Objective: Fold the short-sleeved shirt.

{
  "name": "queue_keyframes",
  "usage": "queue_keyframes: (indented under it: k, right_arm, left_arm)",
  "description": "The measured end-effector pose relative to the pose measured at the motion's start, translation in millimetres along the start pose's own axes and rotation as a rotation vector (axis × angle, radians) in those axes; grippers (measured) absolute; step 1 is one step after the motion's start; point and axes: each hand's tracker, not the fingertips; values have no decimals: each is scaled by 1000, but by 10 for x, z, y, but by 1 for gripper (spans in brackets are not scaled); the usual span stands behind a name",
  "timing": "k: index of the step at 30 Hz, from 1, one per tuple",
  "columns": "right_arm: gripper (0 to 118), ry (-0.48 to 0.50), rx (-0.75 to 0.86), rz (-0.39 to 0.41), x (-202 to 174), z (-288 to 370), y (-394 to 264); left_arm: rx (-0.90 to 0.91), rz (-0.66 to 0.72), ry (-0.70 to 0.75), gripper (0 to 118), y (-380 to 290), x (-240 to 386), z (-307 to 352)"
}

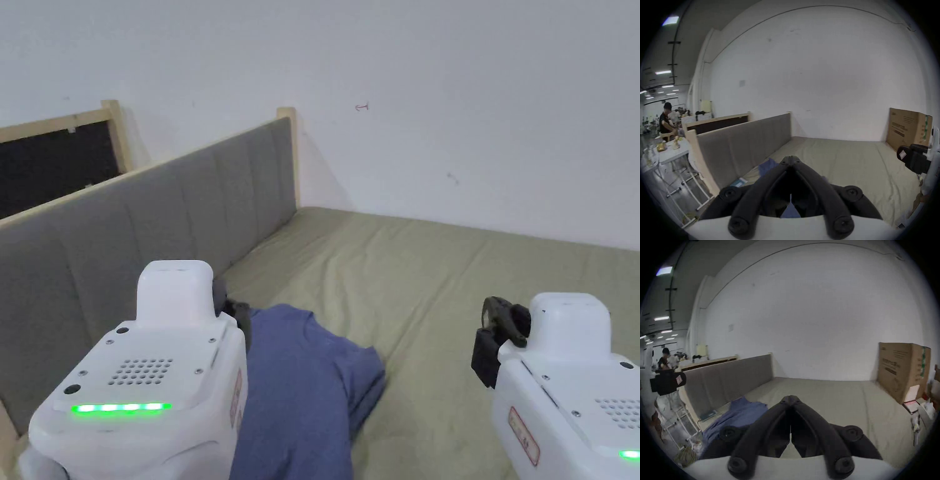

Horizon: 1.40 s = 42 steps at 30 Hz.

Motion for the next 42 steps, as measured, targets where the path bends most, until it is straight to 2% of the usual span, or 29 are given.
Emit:
queue_keyframes:
  k: [3,8,9,13,14,15,17,20,25,30,33,35,36,37,40,41,42]
  right_arm:
    - [0,39,-20,11,-157,-92,-32]
    - [0,62,-71,3,-202,-214,-154]
    - [0,56,-87,-7,-190,-238,-194]
    - [0,43,-159,-22,-99,-372,-372]
    - [0,34,-176,-18,-75,-410,-413]
    - [0,26,-193,-18,-42,-456,-464]
    - [0,2,-232,-34,43,-545,-566]
    - [0,-10,-300,-89,187,-710,-736]
    - [0,-63,-389,-95,375,-904,-1004]
    - [0,-90,-466,-91,519,-1003,-1208]
    - [0,-102,-499,-103,591,-1022,-1301]
    - [0,-110,-522,-132,636,-1032,-1353]
    - [0,-111,-529,-147,652,-1033,-1373]
    - [0,-111,-535,-164,680,-1032,-1400]
    - [0,-115,-548,-206,702,-1018,-1436]
    - [0,-112,-550,-216,717,-1005,-1453]
    - [0,-110,-550,-222,722,-991,-1462]
  left_arm:
    - [-21,9,16,0,-35,-108,-32]
    - [-112,11,27,0,-185,-93,-356]
    - [-156,-2,23,7,-244,-74,-452]
    - [-311,45,-65,105,-521,17,-929]
    - [-333,63,-85,116,-598,45,-1060]
    - [-371,71,-103,118,-694,92,-1194]
    - [-403,89,-125,118,-858,182,-1496]
    - [-552,39,-158,118,-1165,385,-2060]
    - [-780,21,-176,118,-1770,662,-2866]
    - [-954,-127,-201,113,-2323,956,-3216]
    - [-909,-63,-189,113,-2373,919,-3190]
    - [-918,-43,-180,98,-2315,840,-3169]
    - [-913,-42,-175,83,-2283,827,-3163]
    - [-902,-40,-163,59,-2243,814,-3164]
    - [-908,-42,-148,2,-2181,761,-3219]
    - [-926,-36,-121,2,-2192,741,-3248]
    - [-943,40,-140,2,-2203,695,-3269]
